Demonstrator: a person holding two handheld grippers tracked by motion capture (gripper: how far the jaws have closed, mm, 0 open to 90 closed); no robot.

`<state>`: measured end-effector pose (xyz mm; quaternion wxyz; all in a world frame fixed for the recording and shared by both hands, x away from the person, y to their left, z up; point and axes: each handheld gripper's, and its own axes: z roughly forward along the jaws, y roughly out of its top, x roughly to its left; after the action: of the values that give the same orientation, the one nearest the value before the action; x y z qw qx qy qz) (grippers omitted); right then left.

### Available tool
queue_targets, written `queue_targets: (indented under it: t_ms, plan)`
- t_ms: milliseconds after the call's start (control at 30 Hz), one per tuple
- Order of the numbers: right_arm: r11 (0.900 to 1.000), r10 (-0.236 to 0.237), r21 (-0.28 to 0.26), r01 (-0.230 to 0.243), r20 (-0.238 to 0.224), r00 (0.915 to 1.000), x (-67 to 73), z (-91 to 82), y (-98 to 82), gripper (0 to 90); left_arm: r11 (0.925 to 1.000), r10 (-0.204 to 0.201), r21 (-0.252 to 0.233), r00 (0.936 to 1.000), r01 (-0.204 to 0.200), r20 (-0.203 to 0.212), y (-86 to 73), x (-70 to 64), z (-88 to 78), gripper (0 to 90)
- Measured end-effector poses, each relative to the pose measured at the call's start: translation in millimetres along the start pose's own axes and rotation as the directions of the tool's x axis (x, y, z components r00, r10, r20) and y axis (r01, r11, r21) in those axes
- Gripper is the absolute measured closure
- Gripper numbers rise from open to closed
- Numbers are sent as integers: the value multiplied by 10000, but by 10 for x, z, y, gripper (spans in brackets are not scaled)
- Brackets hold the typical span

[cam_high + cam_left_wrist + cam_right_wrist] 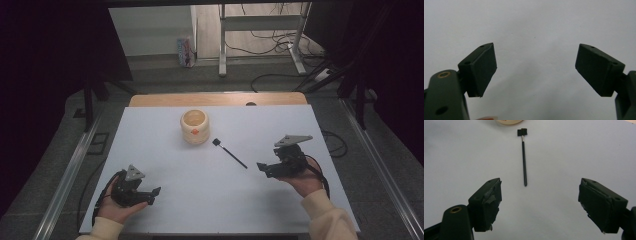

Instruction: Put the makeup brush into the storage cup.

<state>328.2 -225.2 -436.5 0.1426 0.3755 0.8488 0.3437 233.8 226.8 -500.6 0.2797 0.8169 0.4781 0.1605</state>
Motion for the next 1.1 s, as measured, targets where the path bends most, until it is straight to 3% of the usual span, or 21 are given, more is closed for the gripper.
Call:
queue_targets:
  t_ms: [800, 1100]
  plan:
    - [9984, -400, 396, 409, -243, 9989, 133, 240, 182, 194, 10000, -14, 62, 10000, 14, -29, -1, 8, 0, 184]
    - [9961, -526, 684, 553, -411, 9978, 202, 465, 359, 194, 10000, -28, 87, 10000, 28, 5, -5, 11, 2, 185]
